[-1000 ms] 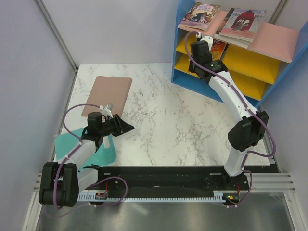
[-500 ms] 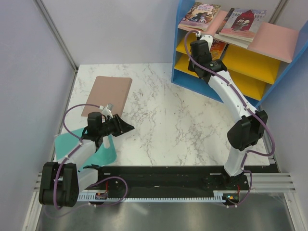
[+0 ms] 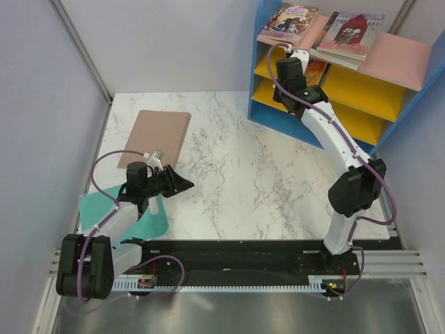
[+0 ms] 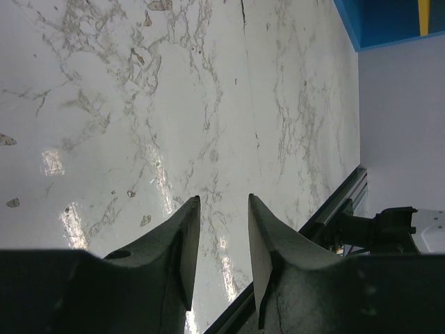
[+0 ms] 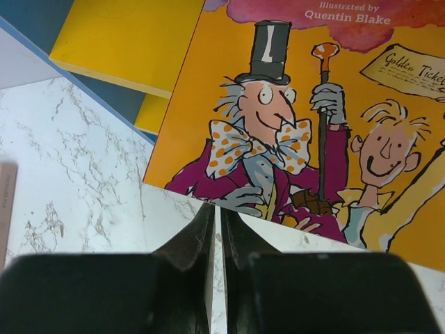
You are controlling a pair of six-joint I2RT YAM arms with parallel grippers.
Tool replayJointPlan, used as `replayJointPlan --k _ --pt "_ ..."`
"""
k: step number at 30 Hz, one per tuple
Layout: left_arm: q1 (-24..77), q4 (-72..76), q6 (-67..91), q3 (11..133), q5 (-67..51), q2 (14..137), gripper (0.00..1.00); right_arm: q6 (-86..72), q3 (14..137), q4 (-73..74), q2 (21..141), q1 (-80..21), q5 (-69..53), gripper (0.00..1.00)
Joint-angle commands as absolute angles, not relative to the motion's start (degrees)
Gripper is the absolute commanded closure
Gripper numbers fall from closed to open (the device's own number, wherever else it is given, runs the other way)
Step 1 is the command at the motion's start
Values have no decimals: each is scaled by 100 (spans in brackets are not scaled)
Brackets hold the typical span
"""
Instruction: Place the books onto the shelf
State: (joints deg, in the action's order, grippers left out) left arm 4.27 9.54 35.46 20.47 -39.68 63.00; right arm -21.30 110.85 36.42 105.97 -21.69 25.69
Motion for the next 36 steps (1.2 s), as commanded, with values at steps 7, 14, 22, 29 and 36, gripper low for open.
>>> replayJointPlan --k 7,14,22,29,36 --pt "466 1099 3349 2039 -4096 6275 60 -2057 11233 3279 10565 -2074 2558 86" --pt "492 1099 3357 2048 -4113 6258 56 -2021 10530 2681 10012 -2083 2005 84" --pt "527 1081 3375 2057 -4122 6196 52 -1995 9643 2127 9176 -2101 1521 78" --pt "562 1064 3375 2048 -4131 6030 41 -1741 9071 1864 8719 -2241 827 76" --pt "589 677 3235 2171 -3780 5985 13 -1310 7606 1591 7991 -2628 703 59"
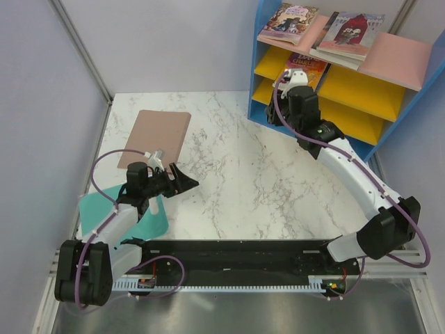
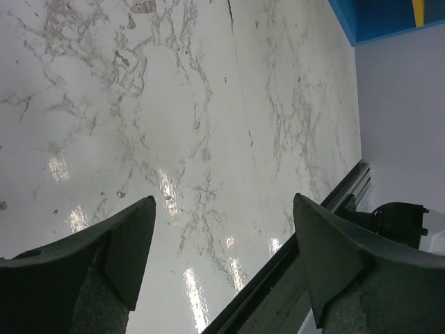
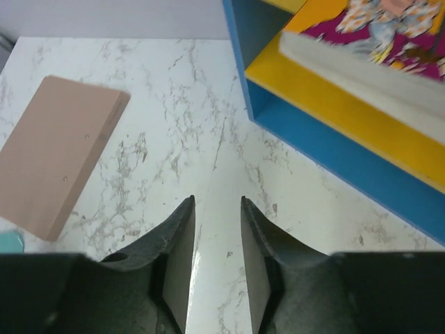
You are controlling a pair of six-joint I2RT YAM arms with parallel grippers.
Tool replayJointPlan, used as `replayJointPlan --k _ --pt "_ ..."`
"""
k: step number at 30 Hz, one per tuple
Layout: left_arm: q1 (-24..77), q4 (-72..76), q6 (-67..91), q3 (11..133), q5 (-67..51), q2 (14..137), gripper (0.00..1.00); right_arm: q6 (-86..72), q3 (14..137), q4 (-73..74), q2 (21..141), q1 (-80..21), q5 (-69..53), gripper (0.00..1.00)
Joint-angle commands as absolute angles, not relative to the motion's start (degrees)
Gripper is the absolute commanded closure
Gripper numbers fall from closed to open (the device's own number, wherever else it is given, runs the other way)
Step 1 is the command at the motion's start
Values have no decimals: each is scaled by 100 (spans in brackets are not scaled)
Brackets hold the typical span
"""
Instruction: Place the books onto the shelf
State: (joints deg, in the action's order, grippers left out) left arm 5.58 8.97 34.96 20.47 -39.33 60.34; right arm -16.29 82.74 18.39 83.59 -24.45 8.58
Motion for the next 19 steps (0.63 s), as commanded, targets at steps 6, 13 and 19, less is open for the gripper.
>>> replayJointPlan --k 6,13,19 --pt "606 273 3147 2399 -3446 6292 0 -1424 6042 1459 7445 -2716 878 38" --pt "633 176 3111 2531 -3314 6328 0 -1783 4651 1503 6803 -2707 1371 2" --pt "659 80 2997 2601 -3235 6126 0 -2364 4026 1556 6303 -2663 1468 2"
